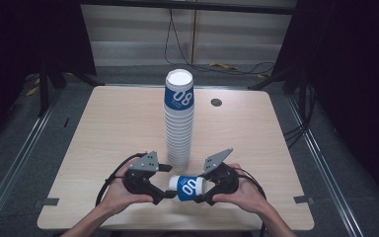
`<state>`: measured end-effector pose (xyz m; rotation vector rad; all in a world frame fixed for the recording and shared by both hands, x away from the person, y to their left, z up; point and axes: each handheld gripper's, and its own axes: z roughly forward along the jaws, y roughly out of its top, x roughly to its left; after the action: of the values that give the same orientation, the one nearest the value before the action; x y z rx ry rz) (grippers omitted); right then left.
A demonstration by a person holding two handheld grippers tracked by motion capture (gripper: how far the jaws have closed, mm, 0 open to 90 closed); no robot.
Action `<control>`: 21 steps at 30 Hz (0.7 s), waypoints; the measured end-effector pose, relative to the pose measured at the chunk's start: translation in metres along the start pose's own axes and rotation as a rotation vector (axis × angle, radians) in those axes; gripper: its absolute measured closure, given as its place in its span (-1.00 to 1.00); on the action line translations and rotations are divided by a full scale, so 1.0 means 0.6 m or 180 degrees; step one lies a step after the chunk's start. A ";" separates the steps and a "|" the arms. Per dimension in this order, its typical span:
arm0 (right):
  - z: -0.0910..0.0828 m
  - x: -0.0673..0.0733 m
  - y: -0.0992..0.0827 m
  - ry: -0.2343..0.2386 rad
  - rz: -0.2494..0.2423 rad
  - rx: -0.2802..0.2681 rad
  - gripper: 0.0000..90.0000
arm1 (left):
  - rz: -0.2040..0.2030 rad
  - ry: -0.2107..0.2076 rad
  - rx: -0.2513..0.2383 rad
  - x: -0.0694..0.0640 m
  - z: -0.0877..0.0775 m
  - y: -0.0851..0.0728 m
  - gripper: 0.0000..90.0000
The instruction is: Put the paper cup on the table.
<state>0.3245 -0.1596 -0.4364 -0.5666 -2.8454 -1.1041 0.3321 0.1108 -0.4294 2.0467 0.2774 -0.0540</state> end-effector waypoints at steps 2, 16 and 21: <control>-0.002 -0.003 -0.004 0.0007 0.0052 -0.0094 -0.34 | -0.0067 -0.0050 -0.0089 0.003 -0.007 -0.005 -0.65; -0.016 -0.015 -0.024 0.0083 0.0190 -0.0845 -0.34 | -0.0198 0.0185 -0.0618 0.021 -0.029 -0.030 -0.65; -0.013 -0.015 -0.032 0.0068 0.0234 -0.1104 -0.35 | -0.0159 0.0168 -0.0676 0.017 -0.028 -0.027 -0.65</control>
<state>0.3252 -0.1806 -0.4448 -0.6637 -2.6036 -1.5906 0.3372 0.1345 -0.4368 1.8322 0.3523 -0.0010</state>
